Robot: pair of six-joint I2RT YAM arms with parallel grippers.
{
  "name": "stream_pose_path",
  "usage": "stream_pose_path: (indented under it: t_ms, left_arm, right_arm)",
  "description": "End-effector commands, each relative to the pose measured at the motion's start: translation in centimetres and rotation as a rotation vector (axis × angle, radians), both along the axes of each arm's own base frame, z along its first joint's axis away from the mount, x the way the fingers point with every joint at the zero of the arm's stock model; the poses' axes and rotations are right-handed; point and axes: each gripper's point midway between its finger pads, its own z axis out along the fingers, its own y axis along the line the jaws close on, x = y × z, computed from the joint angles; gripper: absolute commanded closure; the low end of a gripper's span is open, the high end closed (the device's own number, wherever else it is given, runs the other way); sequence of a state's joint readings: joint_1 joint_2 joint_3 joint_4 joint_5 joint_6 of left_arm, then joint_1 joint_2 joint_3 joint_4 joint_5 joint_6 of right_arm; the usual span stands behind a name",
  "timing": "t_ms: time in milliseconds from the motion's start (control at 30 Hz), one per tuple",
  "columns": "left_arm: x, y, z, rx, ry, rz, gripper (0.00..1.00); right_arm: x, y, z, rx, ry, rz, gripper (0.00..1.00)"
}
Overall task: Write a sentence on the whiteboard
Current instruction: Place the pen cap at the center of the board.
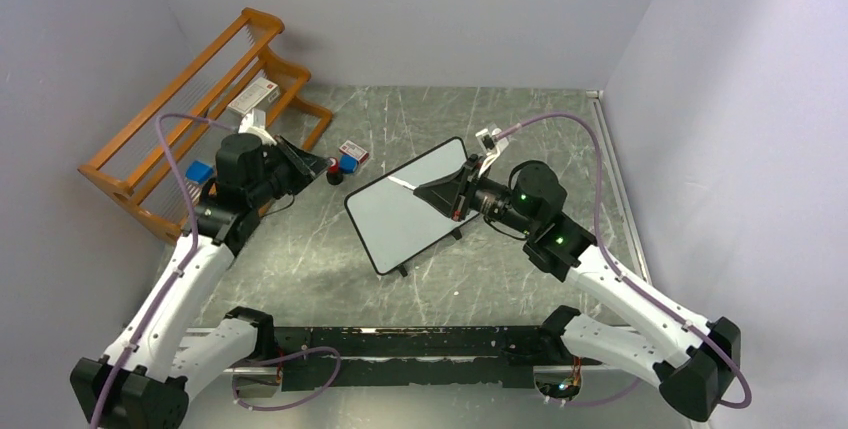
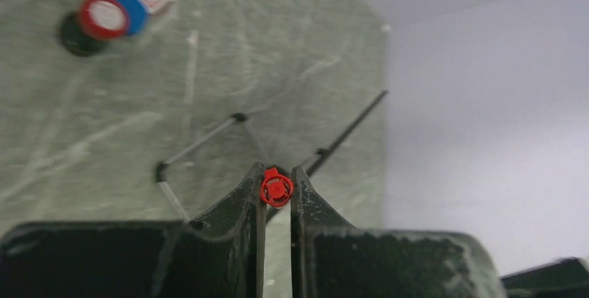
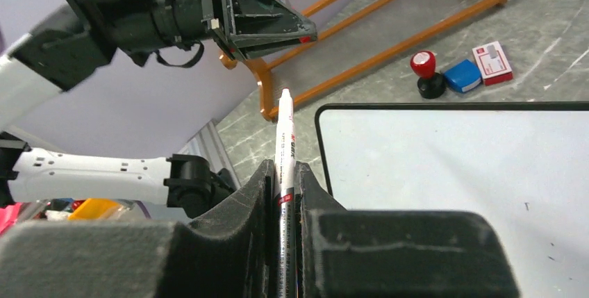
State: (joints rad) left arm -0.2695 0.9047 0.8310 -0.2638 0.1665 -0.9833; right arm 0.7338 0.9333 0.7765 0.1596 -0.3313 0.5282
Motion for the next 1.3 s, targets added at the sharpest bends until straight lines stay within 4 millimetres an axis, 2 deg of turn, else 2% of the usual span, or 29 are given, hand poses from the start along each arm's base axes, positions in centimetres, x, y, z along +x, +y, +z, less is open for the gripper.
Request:
stream_pose_path:
  t_ms: [0, 100, 300, 433, 667, 867, 1133, 1267]
  left_arm:
    - [-1.0, 4.0, -3.6, 0.418, 0.103, -0.034, 0.95]
    - [-1.2, 5.1, -5.2, 0.549, 0.164, -0.075, 0.95]
    - [-2.7, 5.7, -10.4, 0.69, 0.34, -0.24, 0.95]
    - [-3.0, 5.7, -13.6, 0.707, 0.413, -0.291, 0.95]
    - [-3.6, 5.6, -18.1, 0.737, 0.554, -0.384, 0.95]
    - [-3.2, 6.3, -20.4, 0.778, 0.631, -0.375, 0.95]
    - [-3.4, 5.9, -23.8, 0.758, 0.705, -0.399, 0.92]
    - [-2.8, 6.4, -24.6, 0.781, 0.719, -0.371, 0.86]
  right_arm:
    - [0.3, -1.0, 1.0, -0.041, -0.058, -0.036, 1.0]
    - [0.5, -1.3, 0.9, -0.062, -0.064, -0.052, 1.0]
    - [0.9, -2.3, 0.5, -0.111, -0.097, -0.096, 1.0]
    - [1.2, -2.8, -0.4, -0.154, -0.096, -0.12, 1.0]
    - [1.6, -3.1, -0.6, -0.2, -0.119, -0.132, 1.0]
    - [2.3, -3.1, -0.7, -0.248, -0.151, -0.141, 1.0]
    - [2.9, -3.1, -1.5, -0.277, -0.167, -0.153, 1.0]
    - [3.3, -2.8, -1.8, -0.298, -0.178, -0.15, 1.0]
